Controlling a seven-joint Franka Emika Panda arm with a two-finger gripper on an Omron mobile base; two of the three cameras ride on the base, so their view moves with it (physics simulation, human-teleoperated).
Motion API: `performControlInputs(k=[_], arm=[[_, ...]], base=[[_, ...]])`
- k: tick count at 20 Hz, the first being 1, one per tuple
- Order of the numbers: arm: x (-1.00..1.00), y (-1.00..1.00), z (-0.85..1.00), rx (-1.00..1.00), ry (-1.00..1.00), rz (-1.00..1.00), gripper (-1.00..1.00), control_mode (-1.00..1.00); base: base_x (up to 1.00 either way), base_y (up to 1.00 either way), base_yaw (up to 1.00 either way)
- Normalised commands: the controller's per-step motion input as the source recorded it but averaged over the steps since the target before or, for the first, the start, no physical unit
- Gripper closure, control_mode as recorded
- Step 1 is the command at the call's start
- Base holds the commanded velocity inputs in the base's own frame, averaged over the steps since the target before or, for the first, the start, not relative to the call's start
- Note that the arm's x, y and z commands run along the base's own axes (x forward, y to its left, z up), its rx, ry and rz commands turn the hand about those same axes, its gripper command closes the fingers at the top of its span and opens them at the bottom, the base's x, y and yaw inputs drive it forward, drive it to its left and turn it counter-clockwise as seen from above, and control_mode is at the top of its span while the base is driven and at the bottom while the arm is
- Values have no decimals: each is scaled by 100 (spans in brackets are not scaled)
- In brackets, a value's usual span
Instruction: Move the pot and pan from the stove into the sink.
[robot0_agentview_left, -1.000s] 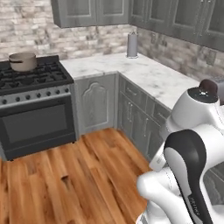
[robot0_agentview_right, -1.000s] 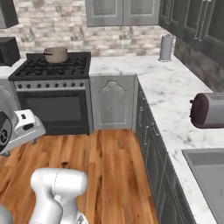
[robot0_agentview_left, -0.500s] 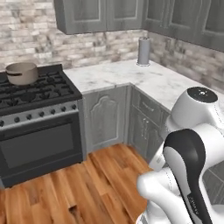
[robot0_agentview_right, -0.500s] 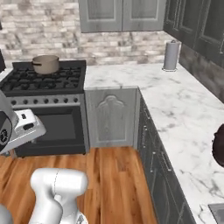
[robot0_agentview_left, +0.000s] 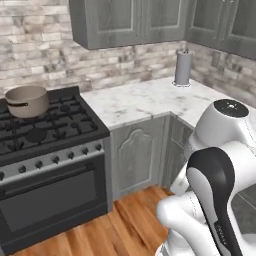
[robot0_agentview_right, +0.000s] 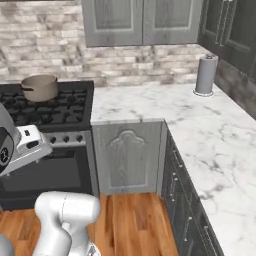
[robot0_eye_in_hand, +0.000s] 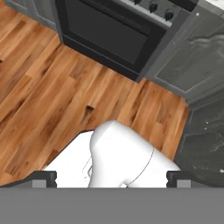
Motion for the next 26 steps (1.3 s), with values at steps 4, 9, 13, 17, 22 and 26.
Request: performControlInputs(k=[4, 9, 13, 17, 22, 26], arm=[[0, 0, 0, 0, 0, 0, -100, 100], [0, 0, 0, 0, 0, 0, -100, 100], [0, 0, 0, 0, 0, 0, -100, 100], [0, 0, 0, 0, 0, 0, -100, 100], [0, 0, 0, 0, 0, 0, -100, 100], [0, 0, 0, 0, 0, 0, -100, 100]], base=[[90, 31, -5], [81, 27, -4], [16, 4, -2], [9, 45, 0], [11, 92, 0], [10, 89, 0]])
